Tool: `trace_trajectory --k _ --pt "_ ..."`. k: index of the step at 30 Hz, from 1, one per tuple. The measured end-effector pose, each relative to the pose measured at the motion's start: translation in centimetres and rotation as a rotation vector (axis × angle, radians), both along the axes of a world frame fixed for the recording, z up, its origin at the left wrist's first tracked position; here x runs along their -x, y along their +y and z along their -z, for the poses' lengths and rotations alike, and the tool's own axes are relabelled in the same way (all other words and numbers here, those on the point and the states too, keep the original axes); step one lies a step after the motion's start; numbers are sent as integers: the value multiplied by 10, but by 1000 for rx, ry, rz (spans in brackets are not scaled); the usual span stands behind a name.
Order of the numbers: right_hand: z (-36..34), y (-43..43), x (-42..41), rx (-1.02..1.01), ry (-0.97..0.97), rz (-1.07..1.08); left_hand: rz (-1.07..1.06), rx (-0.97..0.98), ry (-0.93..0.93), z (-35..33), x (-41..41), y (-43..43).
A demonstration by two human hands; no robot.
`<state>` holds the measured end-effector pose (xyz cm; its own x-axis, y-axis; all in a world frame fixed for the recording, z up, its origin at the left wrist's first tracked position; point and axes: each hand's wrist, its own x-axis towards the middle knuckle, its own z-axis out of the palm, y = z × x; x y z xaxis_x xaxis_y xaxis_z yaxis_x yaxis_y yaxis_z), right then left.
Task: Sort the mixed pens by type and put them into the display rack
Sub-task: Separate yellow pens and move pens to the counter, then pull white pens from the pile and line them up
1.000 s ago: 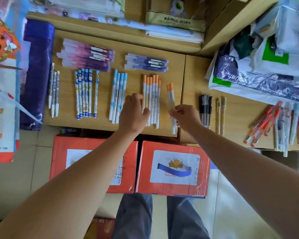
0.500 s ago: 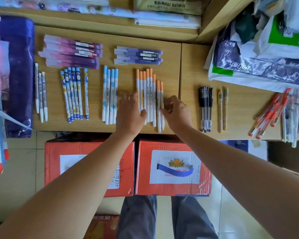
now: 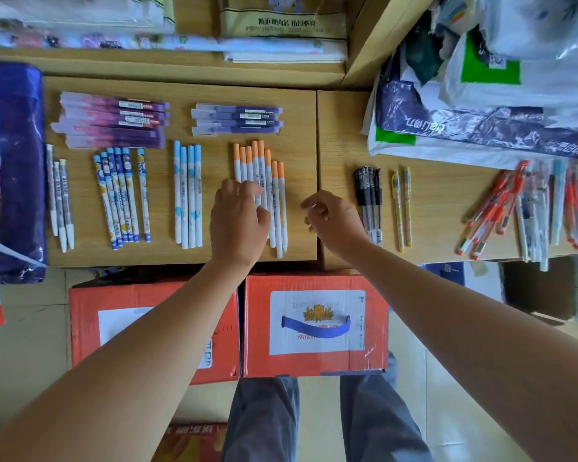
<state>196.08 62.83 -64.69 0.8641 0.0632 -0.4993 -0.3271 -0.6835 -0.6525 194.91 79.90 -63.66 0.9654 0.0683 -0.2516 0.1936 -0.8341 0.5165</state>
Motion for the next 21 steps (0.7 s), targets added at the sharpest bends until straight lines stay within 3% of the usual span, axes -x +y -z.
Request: trace_trajectory --k 8,16,21 --pt "-12 -105 22 -65 7 215 248 -32 -127 -26 -7 -99" --pt "-20 -260 49 23 43 363 416 100 -33 -19 7 -246" --pt "-12 -349 57 208 27 381 498 74 113 -3 9 -332"
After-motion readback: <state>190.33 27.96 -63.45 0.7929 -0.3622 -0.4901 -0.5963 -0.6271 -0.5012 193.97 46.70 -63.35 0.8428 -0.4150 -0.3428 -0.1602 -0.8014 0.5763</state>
